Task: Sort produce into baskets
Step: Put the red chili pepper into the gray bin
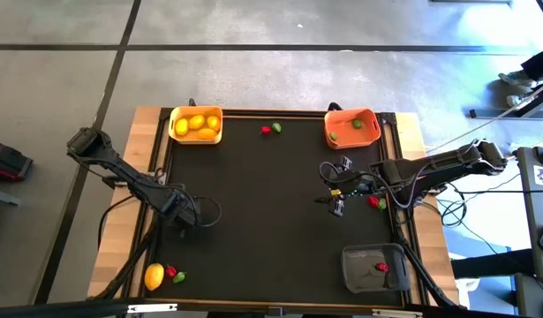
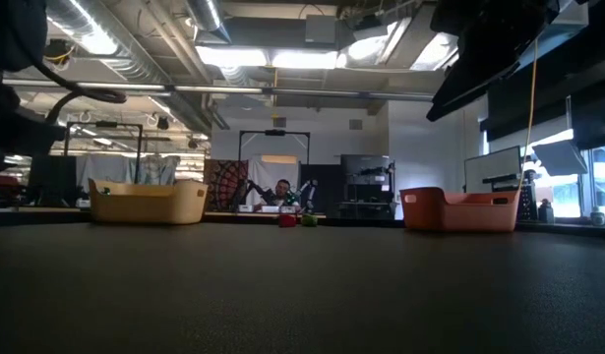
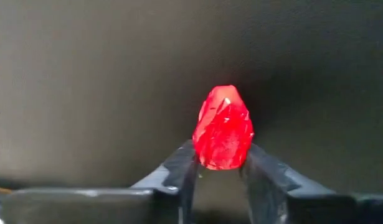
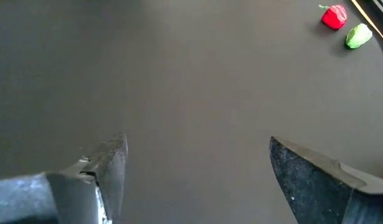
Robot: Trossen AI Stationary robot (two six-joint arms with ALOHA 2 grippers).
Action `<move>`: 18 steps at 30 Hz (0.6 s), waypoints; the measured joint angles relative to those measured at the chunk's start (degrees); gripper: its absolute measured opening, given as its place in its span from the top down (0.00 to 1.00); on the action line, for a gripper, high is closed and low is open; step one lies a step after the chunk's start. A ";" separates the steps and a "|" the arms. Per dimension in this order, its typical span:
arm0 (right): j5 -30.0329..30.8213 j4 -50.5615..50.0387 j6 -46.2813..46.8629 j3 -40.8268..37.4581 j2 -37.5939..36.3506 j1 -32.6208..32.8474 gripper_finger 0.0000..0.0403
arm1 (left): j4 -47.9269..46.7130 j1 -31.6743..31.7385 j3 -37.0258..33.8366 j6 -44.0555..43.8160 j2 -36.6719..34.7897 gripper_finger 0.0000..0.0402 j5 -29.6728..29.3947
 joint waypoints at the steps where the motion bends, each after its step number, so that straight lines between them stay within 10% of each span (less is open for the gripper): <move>1: 0.00 0.00 -0.11 0.00 0.00 0.00 0.21 | 0.44 0.00 0.00 0.32 0.00 0.78 0.00; 18: -0.12 1.65 -1.10 0.00 0.00 0.00 0.21 | 1.81 3.38 8.46 5.36 -1.39 0.90 -3.53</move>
